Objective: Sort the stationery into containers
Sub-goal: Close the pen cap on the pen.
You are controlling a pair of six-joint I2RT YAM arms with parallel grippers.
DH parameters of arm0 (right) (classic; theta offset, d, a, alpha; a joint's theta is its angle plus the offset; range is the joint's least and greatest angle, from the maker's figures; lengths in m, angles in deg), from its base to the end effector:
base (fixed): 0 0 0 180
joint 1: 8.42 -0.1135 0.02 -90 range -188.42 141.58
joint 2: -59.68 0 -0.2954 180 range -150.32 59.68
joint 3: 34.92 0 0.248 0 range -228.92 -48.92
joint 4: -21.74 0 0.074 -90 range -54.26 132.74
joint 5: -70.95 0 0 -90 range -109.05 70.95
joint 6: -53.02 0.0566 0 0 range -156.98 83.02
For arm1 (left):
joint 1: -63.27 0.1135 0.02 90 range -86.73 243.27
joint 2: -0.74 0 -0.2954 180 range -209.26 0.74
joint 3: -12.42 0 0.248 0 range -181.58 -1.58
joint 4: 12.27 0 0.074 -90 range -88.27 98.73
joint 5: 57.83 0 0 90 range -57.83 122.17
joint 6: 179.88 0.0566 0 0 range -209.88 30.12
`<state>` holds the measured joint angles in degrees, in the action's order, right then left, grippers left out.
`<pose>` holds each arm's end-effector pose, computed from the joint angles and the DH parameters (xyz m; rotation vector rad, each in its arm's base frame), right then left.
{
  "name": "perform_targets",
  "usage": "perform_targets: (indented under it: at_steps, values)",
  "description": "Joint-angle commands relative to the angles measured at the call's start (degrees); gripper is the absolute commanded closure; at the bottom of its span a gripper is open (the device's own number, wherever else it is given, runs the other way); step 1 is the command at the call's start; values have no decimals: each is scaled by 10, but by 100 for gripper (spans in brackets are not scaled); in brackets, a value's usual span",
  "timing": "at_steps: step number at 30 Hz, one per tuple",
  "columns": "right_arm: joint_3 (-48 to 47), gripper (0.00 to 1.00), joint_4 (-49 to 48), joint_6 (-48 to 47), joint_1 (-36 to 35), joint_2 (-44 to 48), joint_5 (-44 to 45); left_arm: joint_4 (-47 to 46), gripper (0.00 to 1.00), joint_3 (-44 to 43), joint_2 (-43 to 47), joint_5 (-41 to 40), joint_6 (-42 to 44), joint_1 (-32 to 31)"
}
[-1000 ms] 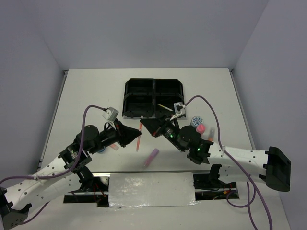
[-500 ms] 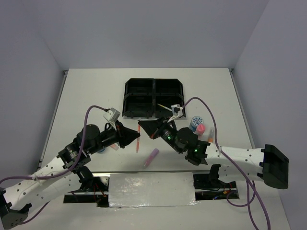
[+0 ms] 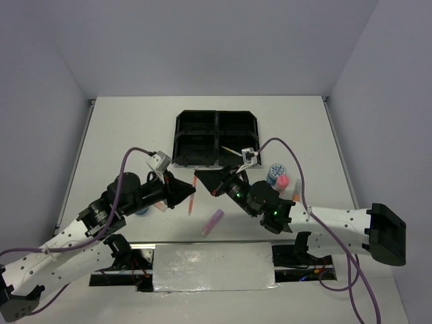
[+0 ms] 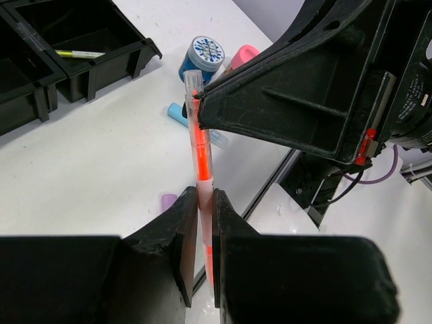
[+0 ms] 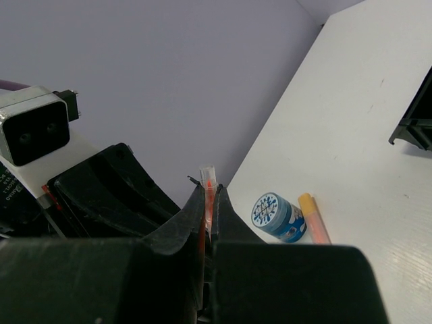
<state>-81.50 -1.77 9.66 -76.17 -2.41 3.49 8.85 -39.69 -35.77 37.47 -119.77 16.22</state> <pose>0.1131 0.2192 0.3258 0.0654 1.5890 1.3314 0.0992 -0.1142 0.3434 0.3405 1.7539 -1.0730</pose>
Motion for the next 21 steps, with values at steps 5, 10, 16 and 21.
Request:
perform_targets:
  at_steps: [5, 10, 16, 21]
  values:
    - [24, 100, 112, -4, -67, -32, -112, -195, 100, -82, 1, -72, 46, 8]
    - [23, 100, 103, -13, -72, -49, -116, -206, 100, -87, -8, -73, 47, 8]
    - [28, 100, 95, -11, -73, -61, -121, -193, 100, -110, -7, -80, 61, 13]
    - [31, 100, 88, -11, -73, -75, -127, -187, 100, -123, -16, -79, 63, 24]
